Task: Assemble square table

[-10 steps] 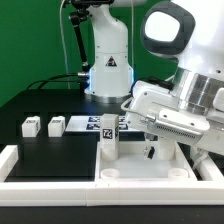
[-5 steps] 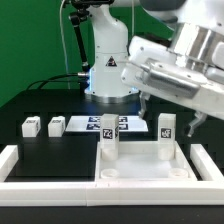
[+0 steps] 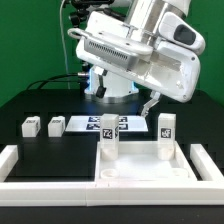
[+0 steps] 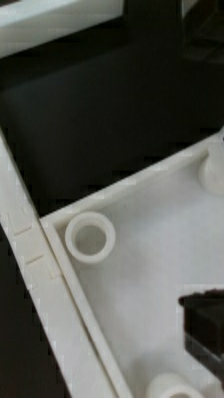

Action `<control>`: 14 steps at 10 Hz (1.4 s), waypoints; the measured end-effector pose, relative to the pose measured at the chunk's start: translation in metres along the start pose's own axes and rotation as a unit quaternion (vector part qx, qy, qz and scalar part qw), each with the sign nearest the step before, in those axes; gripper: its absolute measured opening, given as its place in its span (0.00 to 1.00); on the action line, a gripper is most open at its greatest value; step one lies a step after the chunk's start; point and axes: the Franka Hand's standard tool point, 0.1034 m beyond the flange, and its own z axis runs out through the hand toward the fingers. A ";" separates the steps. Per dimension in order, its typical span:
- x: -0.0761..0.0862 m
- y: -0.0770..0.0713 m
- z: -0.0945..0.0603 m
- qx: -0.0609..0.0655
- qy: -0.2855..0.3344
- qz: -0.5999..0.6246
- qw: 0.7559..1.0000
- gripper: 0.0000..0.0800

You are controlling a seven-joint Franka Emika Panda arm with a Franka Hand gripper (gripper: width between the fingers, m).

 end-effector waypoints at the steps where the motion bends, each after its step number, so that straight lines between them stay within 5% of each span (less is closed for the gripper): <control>1: 0.000 0.000 0.000 0.000 0.000 0.030 1.000 0.81; 5: 0.005 -0.009 0.006 0.001 0.006 0.162 0.987 0.81; 9: 0.021 -0.073 0.007 0.024 0.015 0.318 0.948 0.81; 14: 0.023 -0.072 0.008 0.027 0.016 0.467 0.884 0.81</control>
Offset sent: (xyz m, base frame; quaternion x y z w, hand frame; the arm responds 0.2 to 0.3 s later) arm 0.0000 0.0000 0.0000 0.0000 0.0000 0.1938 0.9810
